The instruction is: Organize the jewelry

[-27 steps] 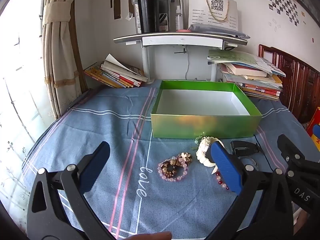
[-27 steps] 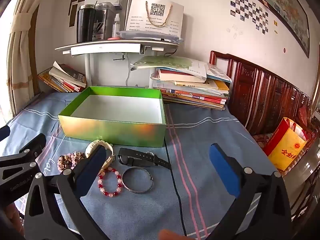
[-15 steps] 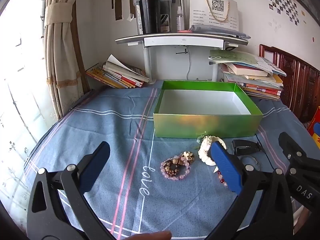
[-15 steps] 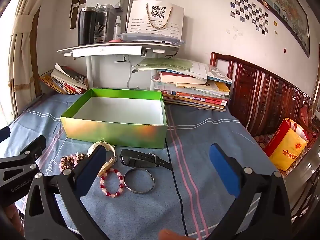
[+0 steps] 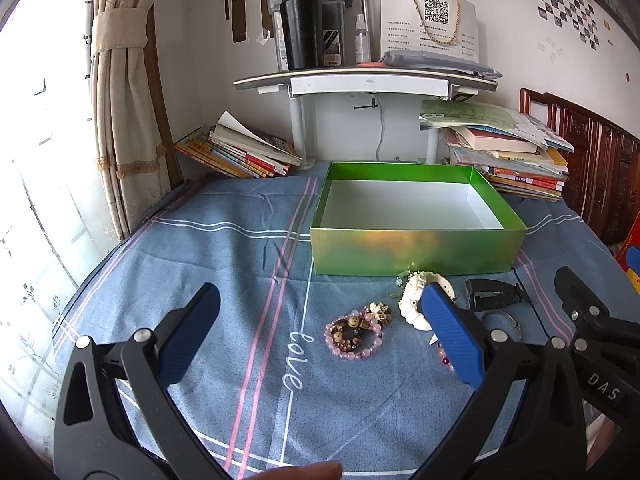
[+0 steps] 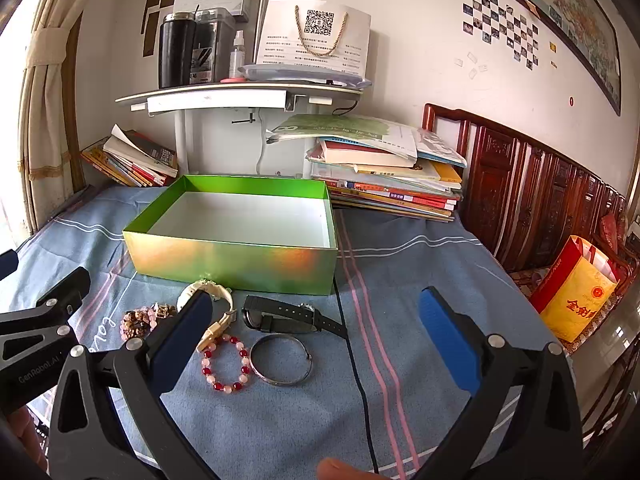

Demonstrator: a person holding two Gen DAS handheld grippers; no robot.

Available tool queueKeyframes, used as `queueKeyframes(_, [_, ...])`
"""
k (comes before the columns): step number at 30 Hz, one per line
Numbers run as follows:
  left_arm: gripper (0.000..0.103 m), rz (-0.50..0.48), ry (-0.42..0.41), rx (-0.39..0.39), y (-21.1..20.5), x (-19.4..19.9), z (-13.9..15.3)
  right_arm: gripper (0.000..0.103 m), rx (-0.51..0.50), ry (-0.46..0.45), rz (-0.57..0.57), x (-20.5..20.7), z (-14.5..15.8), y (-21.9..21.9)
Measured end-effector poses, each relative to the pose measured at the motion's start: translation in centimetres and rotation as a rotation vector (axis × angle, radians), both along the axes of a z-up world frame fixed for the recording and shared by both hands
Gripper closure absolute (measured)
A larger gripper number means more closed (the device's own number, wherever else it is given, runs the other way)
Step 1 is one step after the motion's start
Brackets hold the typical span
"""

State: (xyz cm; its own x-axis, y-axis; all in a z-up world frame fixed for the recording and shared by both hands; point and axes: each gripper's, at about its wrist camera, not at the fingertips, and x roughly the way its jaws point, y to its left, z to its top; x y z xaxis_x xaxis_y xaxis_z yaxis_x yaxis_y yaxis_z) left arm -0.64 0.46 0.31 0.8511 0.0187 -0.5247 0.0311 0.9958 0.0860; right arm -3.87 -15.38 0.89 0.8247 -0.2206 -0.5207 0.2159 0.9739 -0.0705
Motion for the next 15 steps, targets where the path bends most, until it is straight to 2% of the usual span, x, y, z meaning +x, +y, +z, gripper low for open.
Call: queueKeyframes(15, [0.003, 0.006, 0.016, 0.000, 0.32, 0.42, -0.36, 0.002, -0.002, 0.008, 0.004, 0.04, -0.28, 0.09])
